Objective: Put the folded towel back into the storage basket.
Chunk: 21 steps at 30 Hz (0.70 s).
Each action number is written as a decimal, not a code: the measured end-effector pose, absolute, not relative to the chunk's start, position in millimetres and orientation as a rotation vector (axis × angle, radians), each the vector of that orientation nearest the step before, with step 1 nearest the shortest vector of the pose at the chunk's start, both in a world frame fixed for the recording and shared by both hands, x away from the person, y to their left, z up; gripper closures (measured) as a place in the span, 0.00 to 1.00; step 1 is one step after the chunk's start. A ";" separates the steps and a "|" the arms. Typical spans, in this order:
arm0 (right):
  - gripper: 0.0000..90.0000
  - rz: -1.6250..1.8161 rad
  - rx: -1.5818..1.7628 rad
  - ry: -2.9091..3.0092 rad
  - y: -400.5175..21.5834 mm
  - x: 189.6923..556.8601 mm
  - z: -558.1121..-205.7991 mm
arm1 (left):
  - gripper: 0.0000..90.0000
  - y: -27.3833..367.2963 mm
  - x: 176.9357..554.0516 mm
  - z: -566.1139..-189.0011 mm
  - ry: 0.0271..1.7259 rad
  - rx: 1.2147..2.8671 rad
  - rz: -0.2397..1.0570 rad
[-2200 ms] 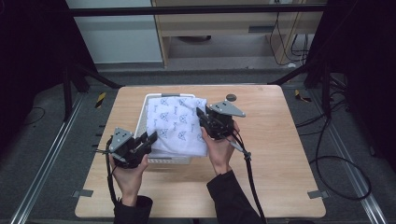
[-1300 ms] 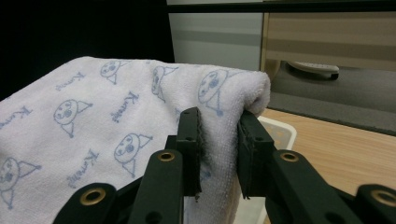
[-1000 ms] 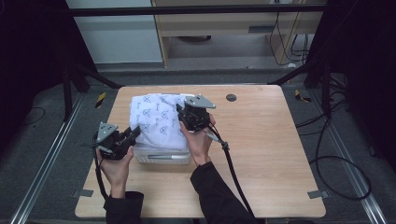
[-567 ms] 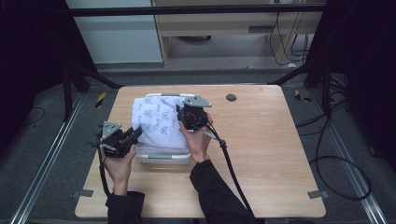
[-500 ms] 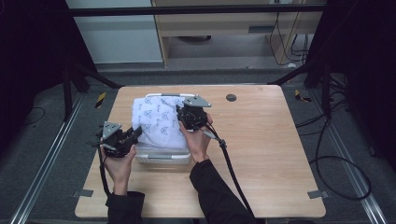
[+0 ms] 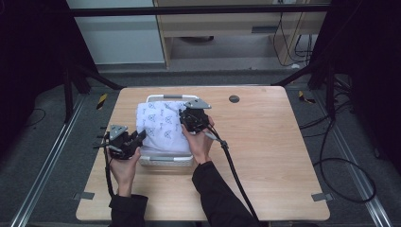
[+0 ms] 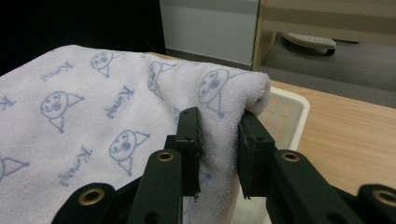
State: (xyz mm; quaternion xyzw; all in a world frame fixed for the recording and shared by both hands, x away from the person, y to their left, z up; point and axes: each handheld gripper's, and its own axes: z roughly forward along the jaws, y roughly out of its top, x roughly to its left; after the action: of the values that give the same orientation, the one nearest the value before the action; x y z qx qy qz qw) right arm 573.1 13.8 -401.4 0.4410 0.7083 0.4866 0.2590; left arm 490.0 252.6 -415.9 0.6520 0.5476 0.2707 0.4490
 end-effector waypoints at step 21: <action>0.79 1.226 1.253 1.970 13.5 583.5 -432.2 | 0.81 247.2 504.6 -437.4 1.403 1.713 0.644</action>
State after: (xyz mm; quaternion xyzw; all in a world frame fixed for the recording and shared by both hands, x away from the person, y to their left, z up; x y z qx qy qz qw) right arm 583.5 13.5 -432.2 0.4602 0.7233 0.4503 0.2494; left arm 504.6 247.2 -437.4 0.6790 0.5560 0.2552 0.4059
